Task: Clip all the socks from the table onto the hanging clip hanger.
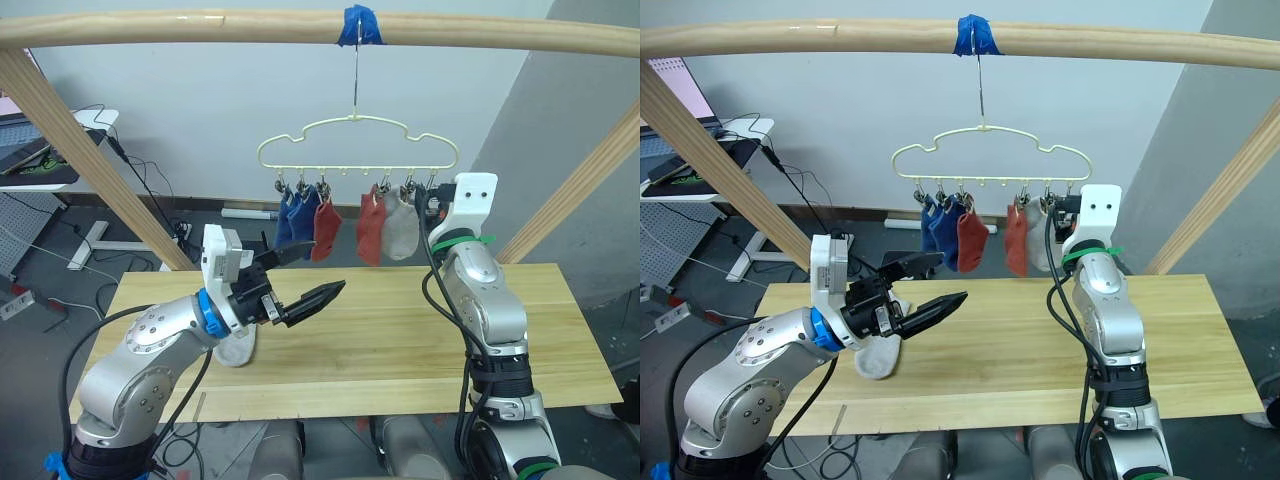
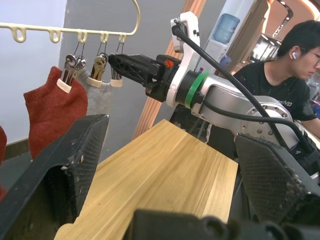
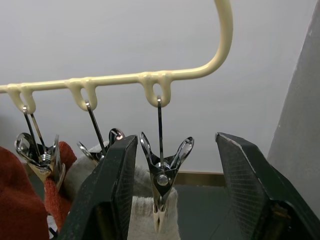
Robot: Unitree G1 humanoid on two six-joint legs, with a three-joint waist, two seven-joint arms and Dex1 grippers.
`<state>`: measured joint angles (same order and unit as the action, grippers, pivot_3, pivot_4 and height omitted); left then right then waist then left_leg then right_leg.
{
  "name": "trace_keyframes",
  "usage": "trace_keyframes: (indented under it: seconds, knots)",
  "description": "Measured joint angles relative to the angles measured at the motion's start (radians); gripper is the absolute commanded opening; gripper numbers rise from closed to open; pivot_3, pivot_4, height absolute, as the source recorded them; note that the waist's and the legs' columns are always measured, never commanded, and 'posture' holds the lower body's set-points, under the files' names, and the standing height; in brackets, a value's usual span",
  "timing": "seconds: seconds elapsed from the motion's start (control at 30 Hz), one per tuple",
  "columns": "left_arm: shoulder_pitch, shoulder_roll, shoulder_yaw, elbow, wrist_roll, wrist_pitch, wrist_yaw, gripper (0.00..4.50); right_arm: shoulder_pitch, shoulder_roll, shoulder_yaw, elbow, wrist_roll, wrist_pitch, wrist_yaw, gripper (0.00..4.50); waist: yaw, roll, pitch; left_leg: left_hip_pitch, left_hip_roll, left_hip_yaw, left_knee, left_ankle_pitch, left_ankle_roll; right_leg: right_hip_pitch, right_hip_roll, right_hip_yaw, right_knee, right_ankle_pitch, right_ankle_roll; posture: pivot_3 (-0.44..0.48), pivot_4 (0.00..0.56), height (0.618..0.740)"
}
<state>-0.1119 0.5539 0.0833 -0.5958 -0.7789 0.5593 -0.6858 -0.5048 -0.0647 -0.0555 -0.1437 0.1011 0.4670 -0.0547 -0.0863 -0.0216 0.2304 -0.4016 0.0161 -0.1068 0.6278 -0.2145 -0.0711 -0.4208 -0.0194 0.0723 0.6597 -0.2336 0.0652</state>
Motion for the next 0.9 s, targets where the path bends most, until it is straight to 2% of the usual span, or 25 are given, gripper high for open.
trace_keyframes:
  seconds: [0.43,0.53,0.67,0.73,0.77,0.9]
  knots:
    - [-0.007,-0.004,-0.001,-0.003,-0.001,0.000,0.019,4.50,-0.022,0.046,-0.045,0.019,0.038,0.008,-0.006,2.60,0.000,0.000,0.000,0.000,0.000,0.000,0.000,0.000,0.000,0.000,0.000,0.000,0.000,0.000,0.000,-0.042,0.158,0.740]
    - [-0.007,-0.004,-0.001,-0.004,-0.001,0.000,0.020,4.50,-0.026,0.051,-0.050,0.021,0.041,0.015,-0.010,1.96,0.000,0.000,0.000,0.000,0.000,0.000,0.000,0.000,0.000,0.000,0.000,0.000,0.000,0.000,0.000,-0.042,0.161,0.740]
    - [-0.006,-0.004,-0.003,-0.006,-0.001,0.000,0.020,4.50,-0.027,0.050,-0.049,0.022,0.043,0.017,-0.003,0.65,0.000,0.000,0.000,0.000,0.000,0.000,0.000,0.000,0.000,0.000,0.000,0.000,0.000,0.000,0.000,-0.043,0.164,0.740]
    - [-0.006,-0.004,-0.004,-0.007,-0.001,0.000,0.021,4.50,-0.030,0.050,-0.047,0.022,0.045,0.017,0.003,0.17,0.000,0.000,0.000,0.000,0.000,0.000,0.000,0.000,0.000,0.000,0.000,0.000,0.000,0.000,0.000,-0.044,0.166,0.740]
    - [-0.006,-0.004,-0.005,-0.007,-0.001,0.000,0.021,4.50,-0.031,0.050,-0.046,0.022,0.045,0.017,0.006,0.02,0.000,0.000,0.000,0.000,0.000,0.000,0.000,0.000,0.000,0.000,0.000,0.000,0.000,0.000,0.000,-0.044,0.166,0.740]
    - [-0.006,-0.004,-0.007,-0.008,-0.001,0.000,0.023,4.50,-0.033,0.049,-0.045,0.022,0.047,0.020,0.009,0.01,0.001,0.000,0.000,0.000,0.000,0.000,0.000,0.000,0.000,0.000,0.000,0.000,0.000,0.000,0.000,-0.046,0.168,0.740]
